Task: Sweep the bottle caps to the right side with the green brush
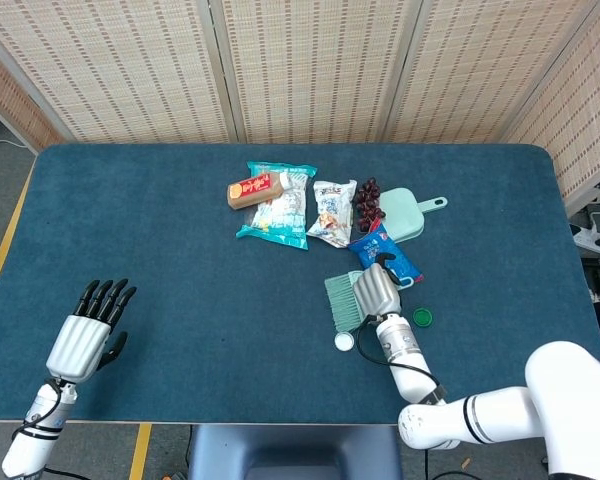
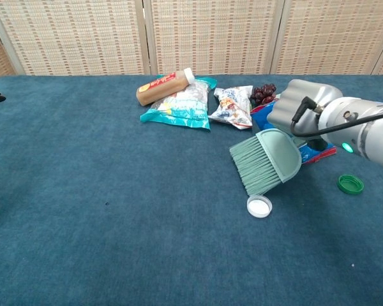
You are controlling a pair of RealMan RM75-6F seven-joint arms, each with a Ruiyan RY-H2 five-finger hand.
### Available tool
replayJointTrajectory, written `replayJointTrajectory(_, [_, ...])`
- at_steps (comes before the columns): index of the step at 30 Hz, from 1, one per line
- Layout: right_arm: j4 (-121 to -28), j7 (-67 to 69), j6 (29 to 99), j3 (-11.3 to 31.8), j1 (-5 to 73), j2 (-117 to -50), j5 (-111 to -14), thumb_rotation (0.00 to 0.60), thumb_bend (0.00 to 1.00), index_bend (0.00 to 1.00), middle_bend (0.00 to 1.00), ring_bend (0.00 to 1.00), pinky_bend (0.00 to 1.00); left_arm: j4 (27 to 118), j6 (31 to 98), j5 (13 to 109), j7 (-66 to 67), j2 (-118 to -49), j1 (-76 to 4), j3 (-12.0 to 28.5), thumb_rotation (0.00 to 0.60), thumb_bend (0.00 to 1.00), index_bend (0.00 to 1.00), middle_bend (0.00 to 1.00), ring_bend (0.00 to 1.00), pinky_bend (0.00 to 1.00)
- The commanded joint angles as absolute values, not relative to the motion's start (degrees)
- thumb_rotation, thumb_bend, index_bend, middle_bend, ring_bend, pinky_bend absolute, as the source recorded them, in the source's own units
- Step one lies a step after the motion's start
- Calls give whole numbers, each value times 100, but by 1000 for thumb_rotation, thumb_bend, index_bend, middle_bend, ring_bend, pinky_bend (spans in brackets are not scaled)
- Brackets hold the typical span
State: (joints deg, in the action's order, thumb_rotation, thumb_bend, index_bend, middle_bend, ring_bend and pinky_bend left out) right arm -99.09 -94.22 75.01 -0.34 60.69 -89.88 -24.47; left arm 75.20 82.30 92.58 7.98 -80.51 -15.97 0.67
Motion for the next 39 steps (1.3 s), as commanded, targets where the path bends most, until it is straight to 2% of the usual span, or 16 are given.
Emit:
replayJointTrajectory(1, [-9764, -9637, 7413, 207, 6225, -9271, -1660, 600, 497, 960, 896, 611, 316, 7520, 8230, 9258, 798, -8051, -1597, 67, 600, 449, 0, 0, 0, 15])
replayJointTrajectory(9, [-9772, -9811, 7501, 557, 6419, -9204, -499, 600, 497, 960, 895, 611, 315, 7520, 8230, 9258, 798, -8051, -1597, 67, 600, 449, 0, 0, 0, 14])
replayJointTrajectory(15, [-9918, -10029, 7768, 469, 6537, -9043, -176, 600, 497, 961, 896, 611, 315, 7520, 8230, 9258, 798, -8051, -1597, 67, 600, 450, 0, 0, 0, 15])
replayJointTrajectory(25, [-10499, -10218, 8421, -39, 6513, -8712, -316, 600, 497, 960, 895, 615, 315, 7520, 8230, 9258, 798, -8051, -1597, 67, 600, 449, 0, 0, 0, 15])
replayJointTrajectory(39, [-11174, -10009, 8787, -716, 6187, -8207, -682, 600, 497, 960, 896, 615, 315, 7520, 8230, 9258, 798, -8051, -1597, 67, 600, 450, 0, 0, 0, 15])
